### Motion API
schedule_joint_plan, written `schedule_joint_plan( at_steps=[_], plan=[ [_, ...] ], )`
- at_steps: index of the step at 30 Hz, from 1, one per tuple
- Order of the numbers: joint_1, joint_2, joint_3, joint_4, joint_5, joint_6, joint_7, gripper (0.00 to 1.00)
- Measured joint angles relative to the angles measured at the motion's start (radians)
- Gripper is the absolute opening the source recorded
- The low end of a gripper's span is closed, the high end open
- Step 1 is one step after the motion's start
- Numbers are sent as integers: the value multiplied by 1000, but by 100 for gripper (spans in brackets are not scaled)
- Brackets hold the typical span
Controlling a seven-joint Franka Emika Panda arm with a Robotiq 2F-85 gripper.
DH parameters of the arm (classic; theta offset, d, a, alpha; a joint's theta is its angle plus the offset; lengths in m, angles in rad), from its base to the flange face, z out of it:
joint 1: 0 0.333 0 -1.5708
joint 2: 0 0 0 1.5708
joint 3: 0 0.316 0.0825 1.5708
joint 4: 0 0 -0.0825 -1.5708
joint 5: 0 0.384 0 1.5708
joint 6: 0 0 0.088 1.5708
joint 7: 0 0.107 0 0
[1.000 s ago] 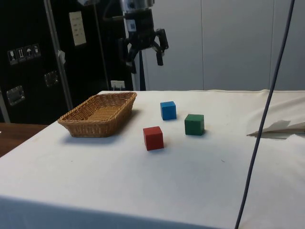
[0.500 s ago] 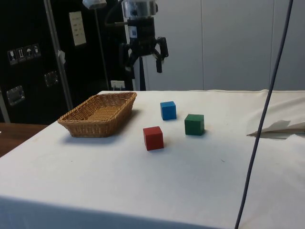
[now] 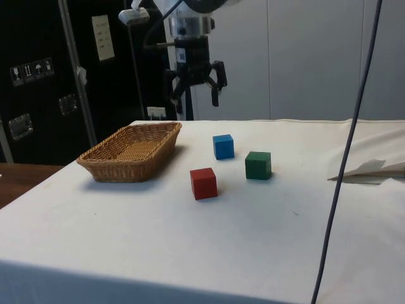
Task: Pick up the blue cube and place it into the basket.
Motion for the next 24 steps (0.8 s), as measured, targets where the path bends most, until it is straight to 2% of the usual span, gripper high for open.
schedule_joint_plan(
  at_steps=[14,24],
  plan=[
    [-2,1,-32,-20,11,10,-5,100],
    [-5,9,-61,-38,11,43,-17,100]
  ],
)
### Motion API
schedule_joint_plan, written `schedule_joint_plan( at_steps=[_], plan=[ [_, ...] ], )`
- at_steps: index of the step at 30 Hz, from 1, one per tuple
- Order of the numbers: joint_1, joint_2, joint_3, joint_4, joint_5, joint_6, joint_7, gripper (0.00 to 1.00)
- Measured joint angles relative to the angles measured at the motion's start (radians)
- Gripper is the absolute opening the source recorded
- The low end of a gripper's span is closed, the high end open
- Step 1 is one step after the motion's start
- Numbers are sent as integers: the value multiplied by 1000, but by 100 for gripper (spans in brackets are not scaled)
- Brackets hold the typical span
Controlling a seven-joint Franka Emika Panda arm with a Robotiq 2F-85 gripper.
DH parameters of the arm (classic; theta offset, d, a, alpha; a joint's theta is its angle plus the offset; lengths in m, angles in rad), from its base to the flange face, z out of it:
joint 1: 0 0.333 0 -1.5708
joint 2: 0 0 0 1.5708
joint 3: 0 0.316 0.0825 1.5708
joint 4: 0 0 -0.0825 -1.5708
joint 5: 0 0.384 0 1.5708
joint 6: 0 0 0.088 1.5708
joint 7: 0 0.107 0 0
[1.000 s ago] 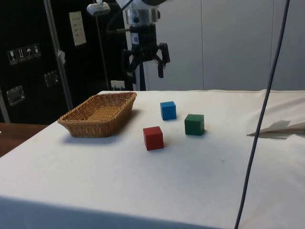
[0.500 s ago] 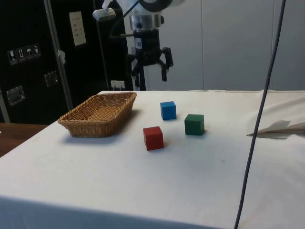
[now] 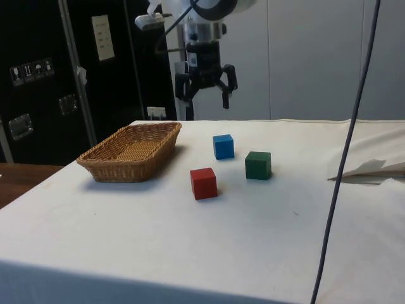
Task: Pick up the blue cube and place it into the basket.
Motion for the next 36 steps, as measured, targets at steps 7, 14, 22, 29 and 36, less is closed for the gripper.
schedule_joint_plan(
  at_steps=[7,14,22,29,36],
  plan=[
    [-4,37,-19,1,5,32,0,100],
    [-7,82,-44,9,20,56,0,100],
    [-10,118,-67,24,21,61,4,100],
    [-11,123,-79,15,21,73,8,100],
    [-11,132,-79,-8,21,131,21,100]
  ],
)
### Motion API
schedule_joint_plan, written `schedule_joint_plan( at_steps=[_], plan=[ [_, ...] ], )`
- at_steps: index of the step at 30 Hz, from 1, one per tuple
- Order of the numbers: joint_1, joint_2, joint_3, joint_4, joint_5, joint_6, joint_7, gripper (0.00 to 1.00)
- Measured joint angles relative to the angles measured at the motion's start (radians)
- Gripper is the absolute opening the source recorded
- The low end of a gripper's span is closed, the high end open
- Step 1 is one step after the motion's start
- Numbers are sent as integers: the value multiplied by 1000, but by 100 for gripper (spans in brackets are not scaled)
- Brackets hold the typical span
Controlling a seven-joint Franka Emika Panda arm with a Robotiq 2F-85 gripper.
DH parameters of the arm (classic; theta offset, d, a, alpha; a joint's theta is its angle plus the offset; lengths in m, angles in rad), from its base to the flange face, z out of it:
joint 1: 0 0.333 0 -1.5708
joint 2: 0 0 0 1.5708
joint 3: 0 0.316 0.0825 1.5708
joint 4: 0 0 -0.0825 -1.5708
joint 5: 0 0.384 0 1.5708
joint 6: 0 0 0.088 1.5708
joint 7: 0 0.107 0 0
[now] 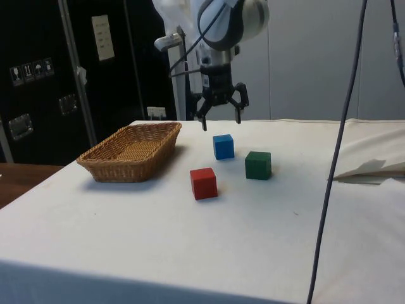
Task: Pick up the blue cube and place it into the basket.
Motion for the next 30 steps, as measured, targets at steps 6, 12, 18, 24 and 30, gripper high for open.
schedule_joint_plan(
  at_steps=[6,12,18,24,30],
  plan=[
    [1,36,0,-1,0,58,19,100],
    [1,62,0,-5,0,97,35,100],
    [0,67,-1,-12,0,104,47,100],
    [0,87,0,-14,0,121,59,100],
    [0,112,1,-12,9,143,66,100]
  ],
)
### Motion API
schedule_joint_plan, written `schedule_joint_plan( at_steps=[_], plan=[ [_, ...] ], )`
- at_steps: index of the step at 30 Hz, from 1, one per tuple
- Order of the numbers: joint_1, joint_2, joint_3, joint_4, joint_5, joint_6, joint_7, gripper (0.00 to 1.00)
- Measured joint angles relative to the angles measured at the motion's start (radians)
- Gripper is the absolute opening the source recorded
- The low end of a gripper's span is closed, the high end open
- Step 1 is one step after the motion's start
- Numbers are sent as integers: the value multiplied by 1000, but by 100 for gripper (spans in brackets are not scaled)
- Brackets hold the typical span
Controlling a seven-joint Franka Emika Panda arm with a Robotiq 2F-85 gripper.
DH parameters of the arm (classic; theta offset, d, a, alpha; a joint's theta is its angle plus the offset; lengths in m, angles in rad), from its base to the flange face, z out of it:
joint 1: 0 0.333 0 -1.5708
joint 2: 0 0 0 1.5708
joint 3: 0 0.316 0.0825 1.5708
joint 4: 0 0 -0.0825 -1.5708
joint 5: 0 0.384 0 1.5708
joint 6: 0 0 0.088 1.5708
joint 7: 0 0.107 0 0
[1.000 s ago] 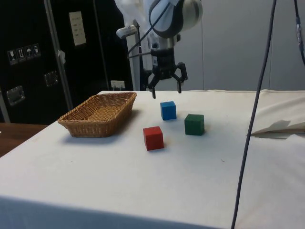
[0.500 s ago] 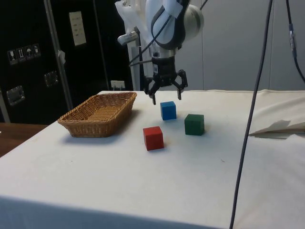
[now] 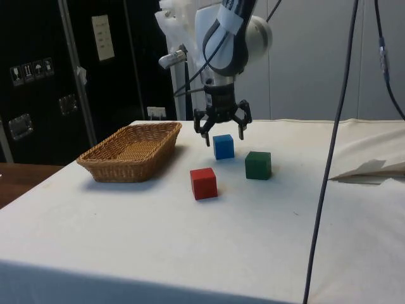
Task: Pick up the blue cube and place it into the basket.
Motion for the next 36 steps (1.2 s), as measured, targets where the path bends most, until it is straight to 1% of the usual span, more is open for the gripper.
schedule_joint_plan(
  at_steps=[6,20,21,22,23,25,26,28,29,30,36],
  plan=[
    [1,15,1,2,5,18,1,100],
    [1,20,1,6,5,24,6,100],
    [1,20,1,6,5,24,6,96],
    [1,20,1,6,5,24,6,89],
    [1,20,1,6,5,24,6,74],
    [1,20,1,6,5,24,6,51],
    [1,20,1,6,5,24,6,29],
    [1,20,1,6,5,24,5,7],
    [1,20,1,6,5,24,5,7],
    [1,19,1,6,5,23,5,0],
    [1,19,0,6,5,23,5,1]
  ],
)
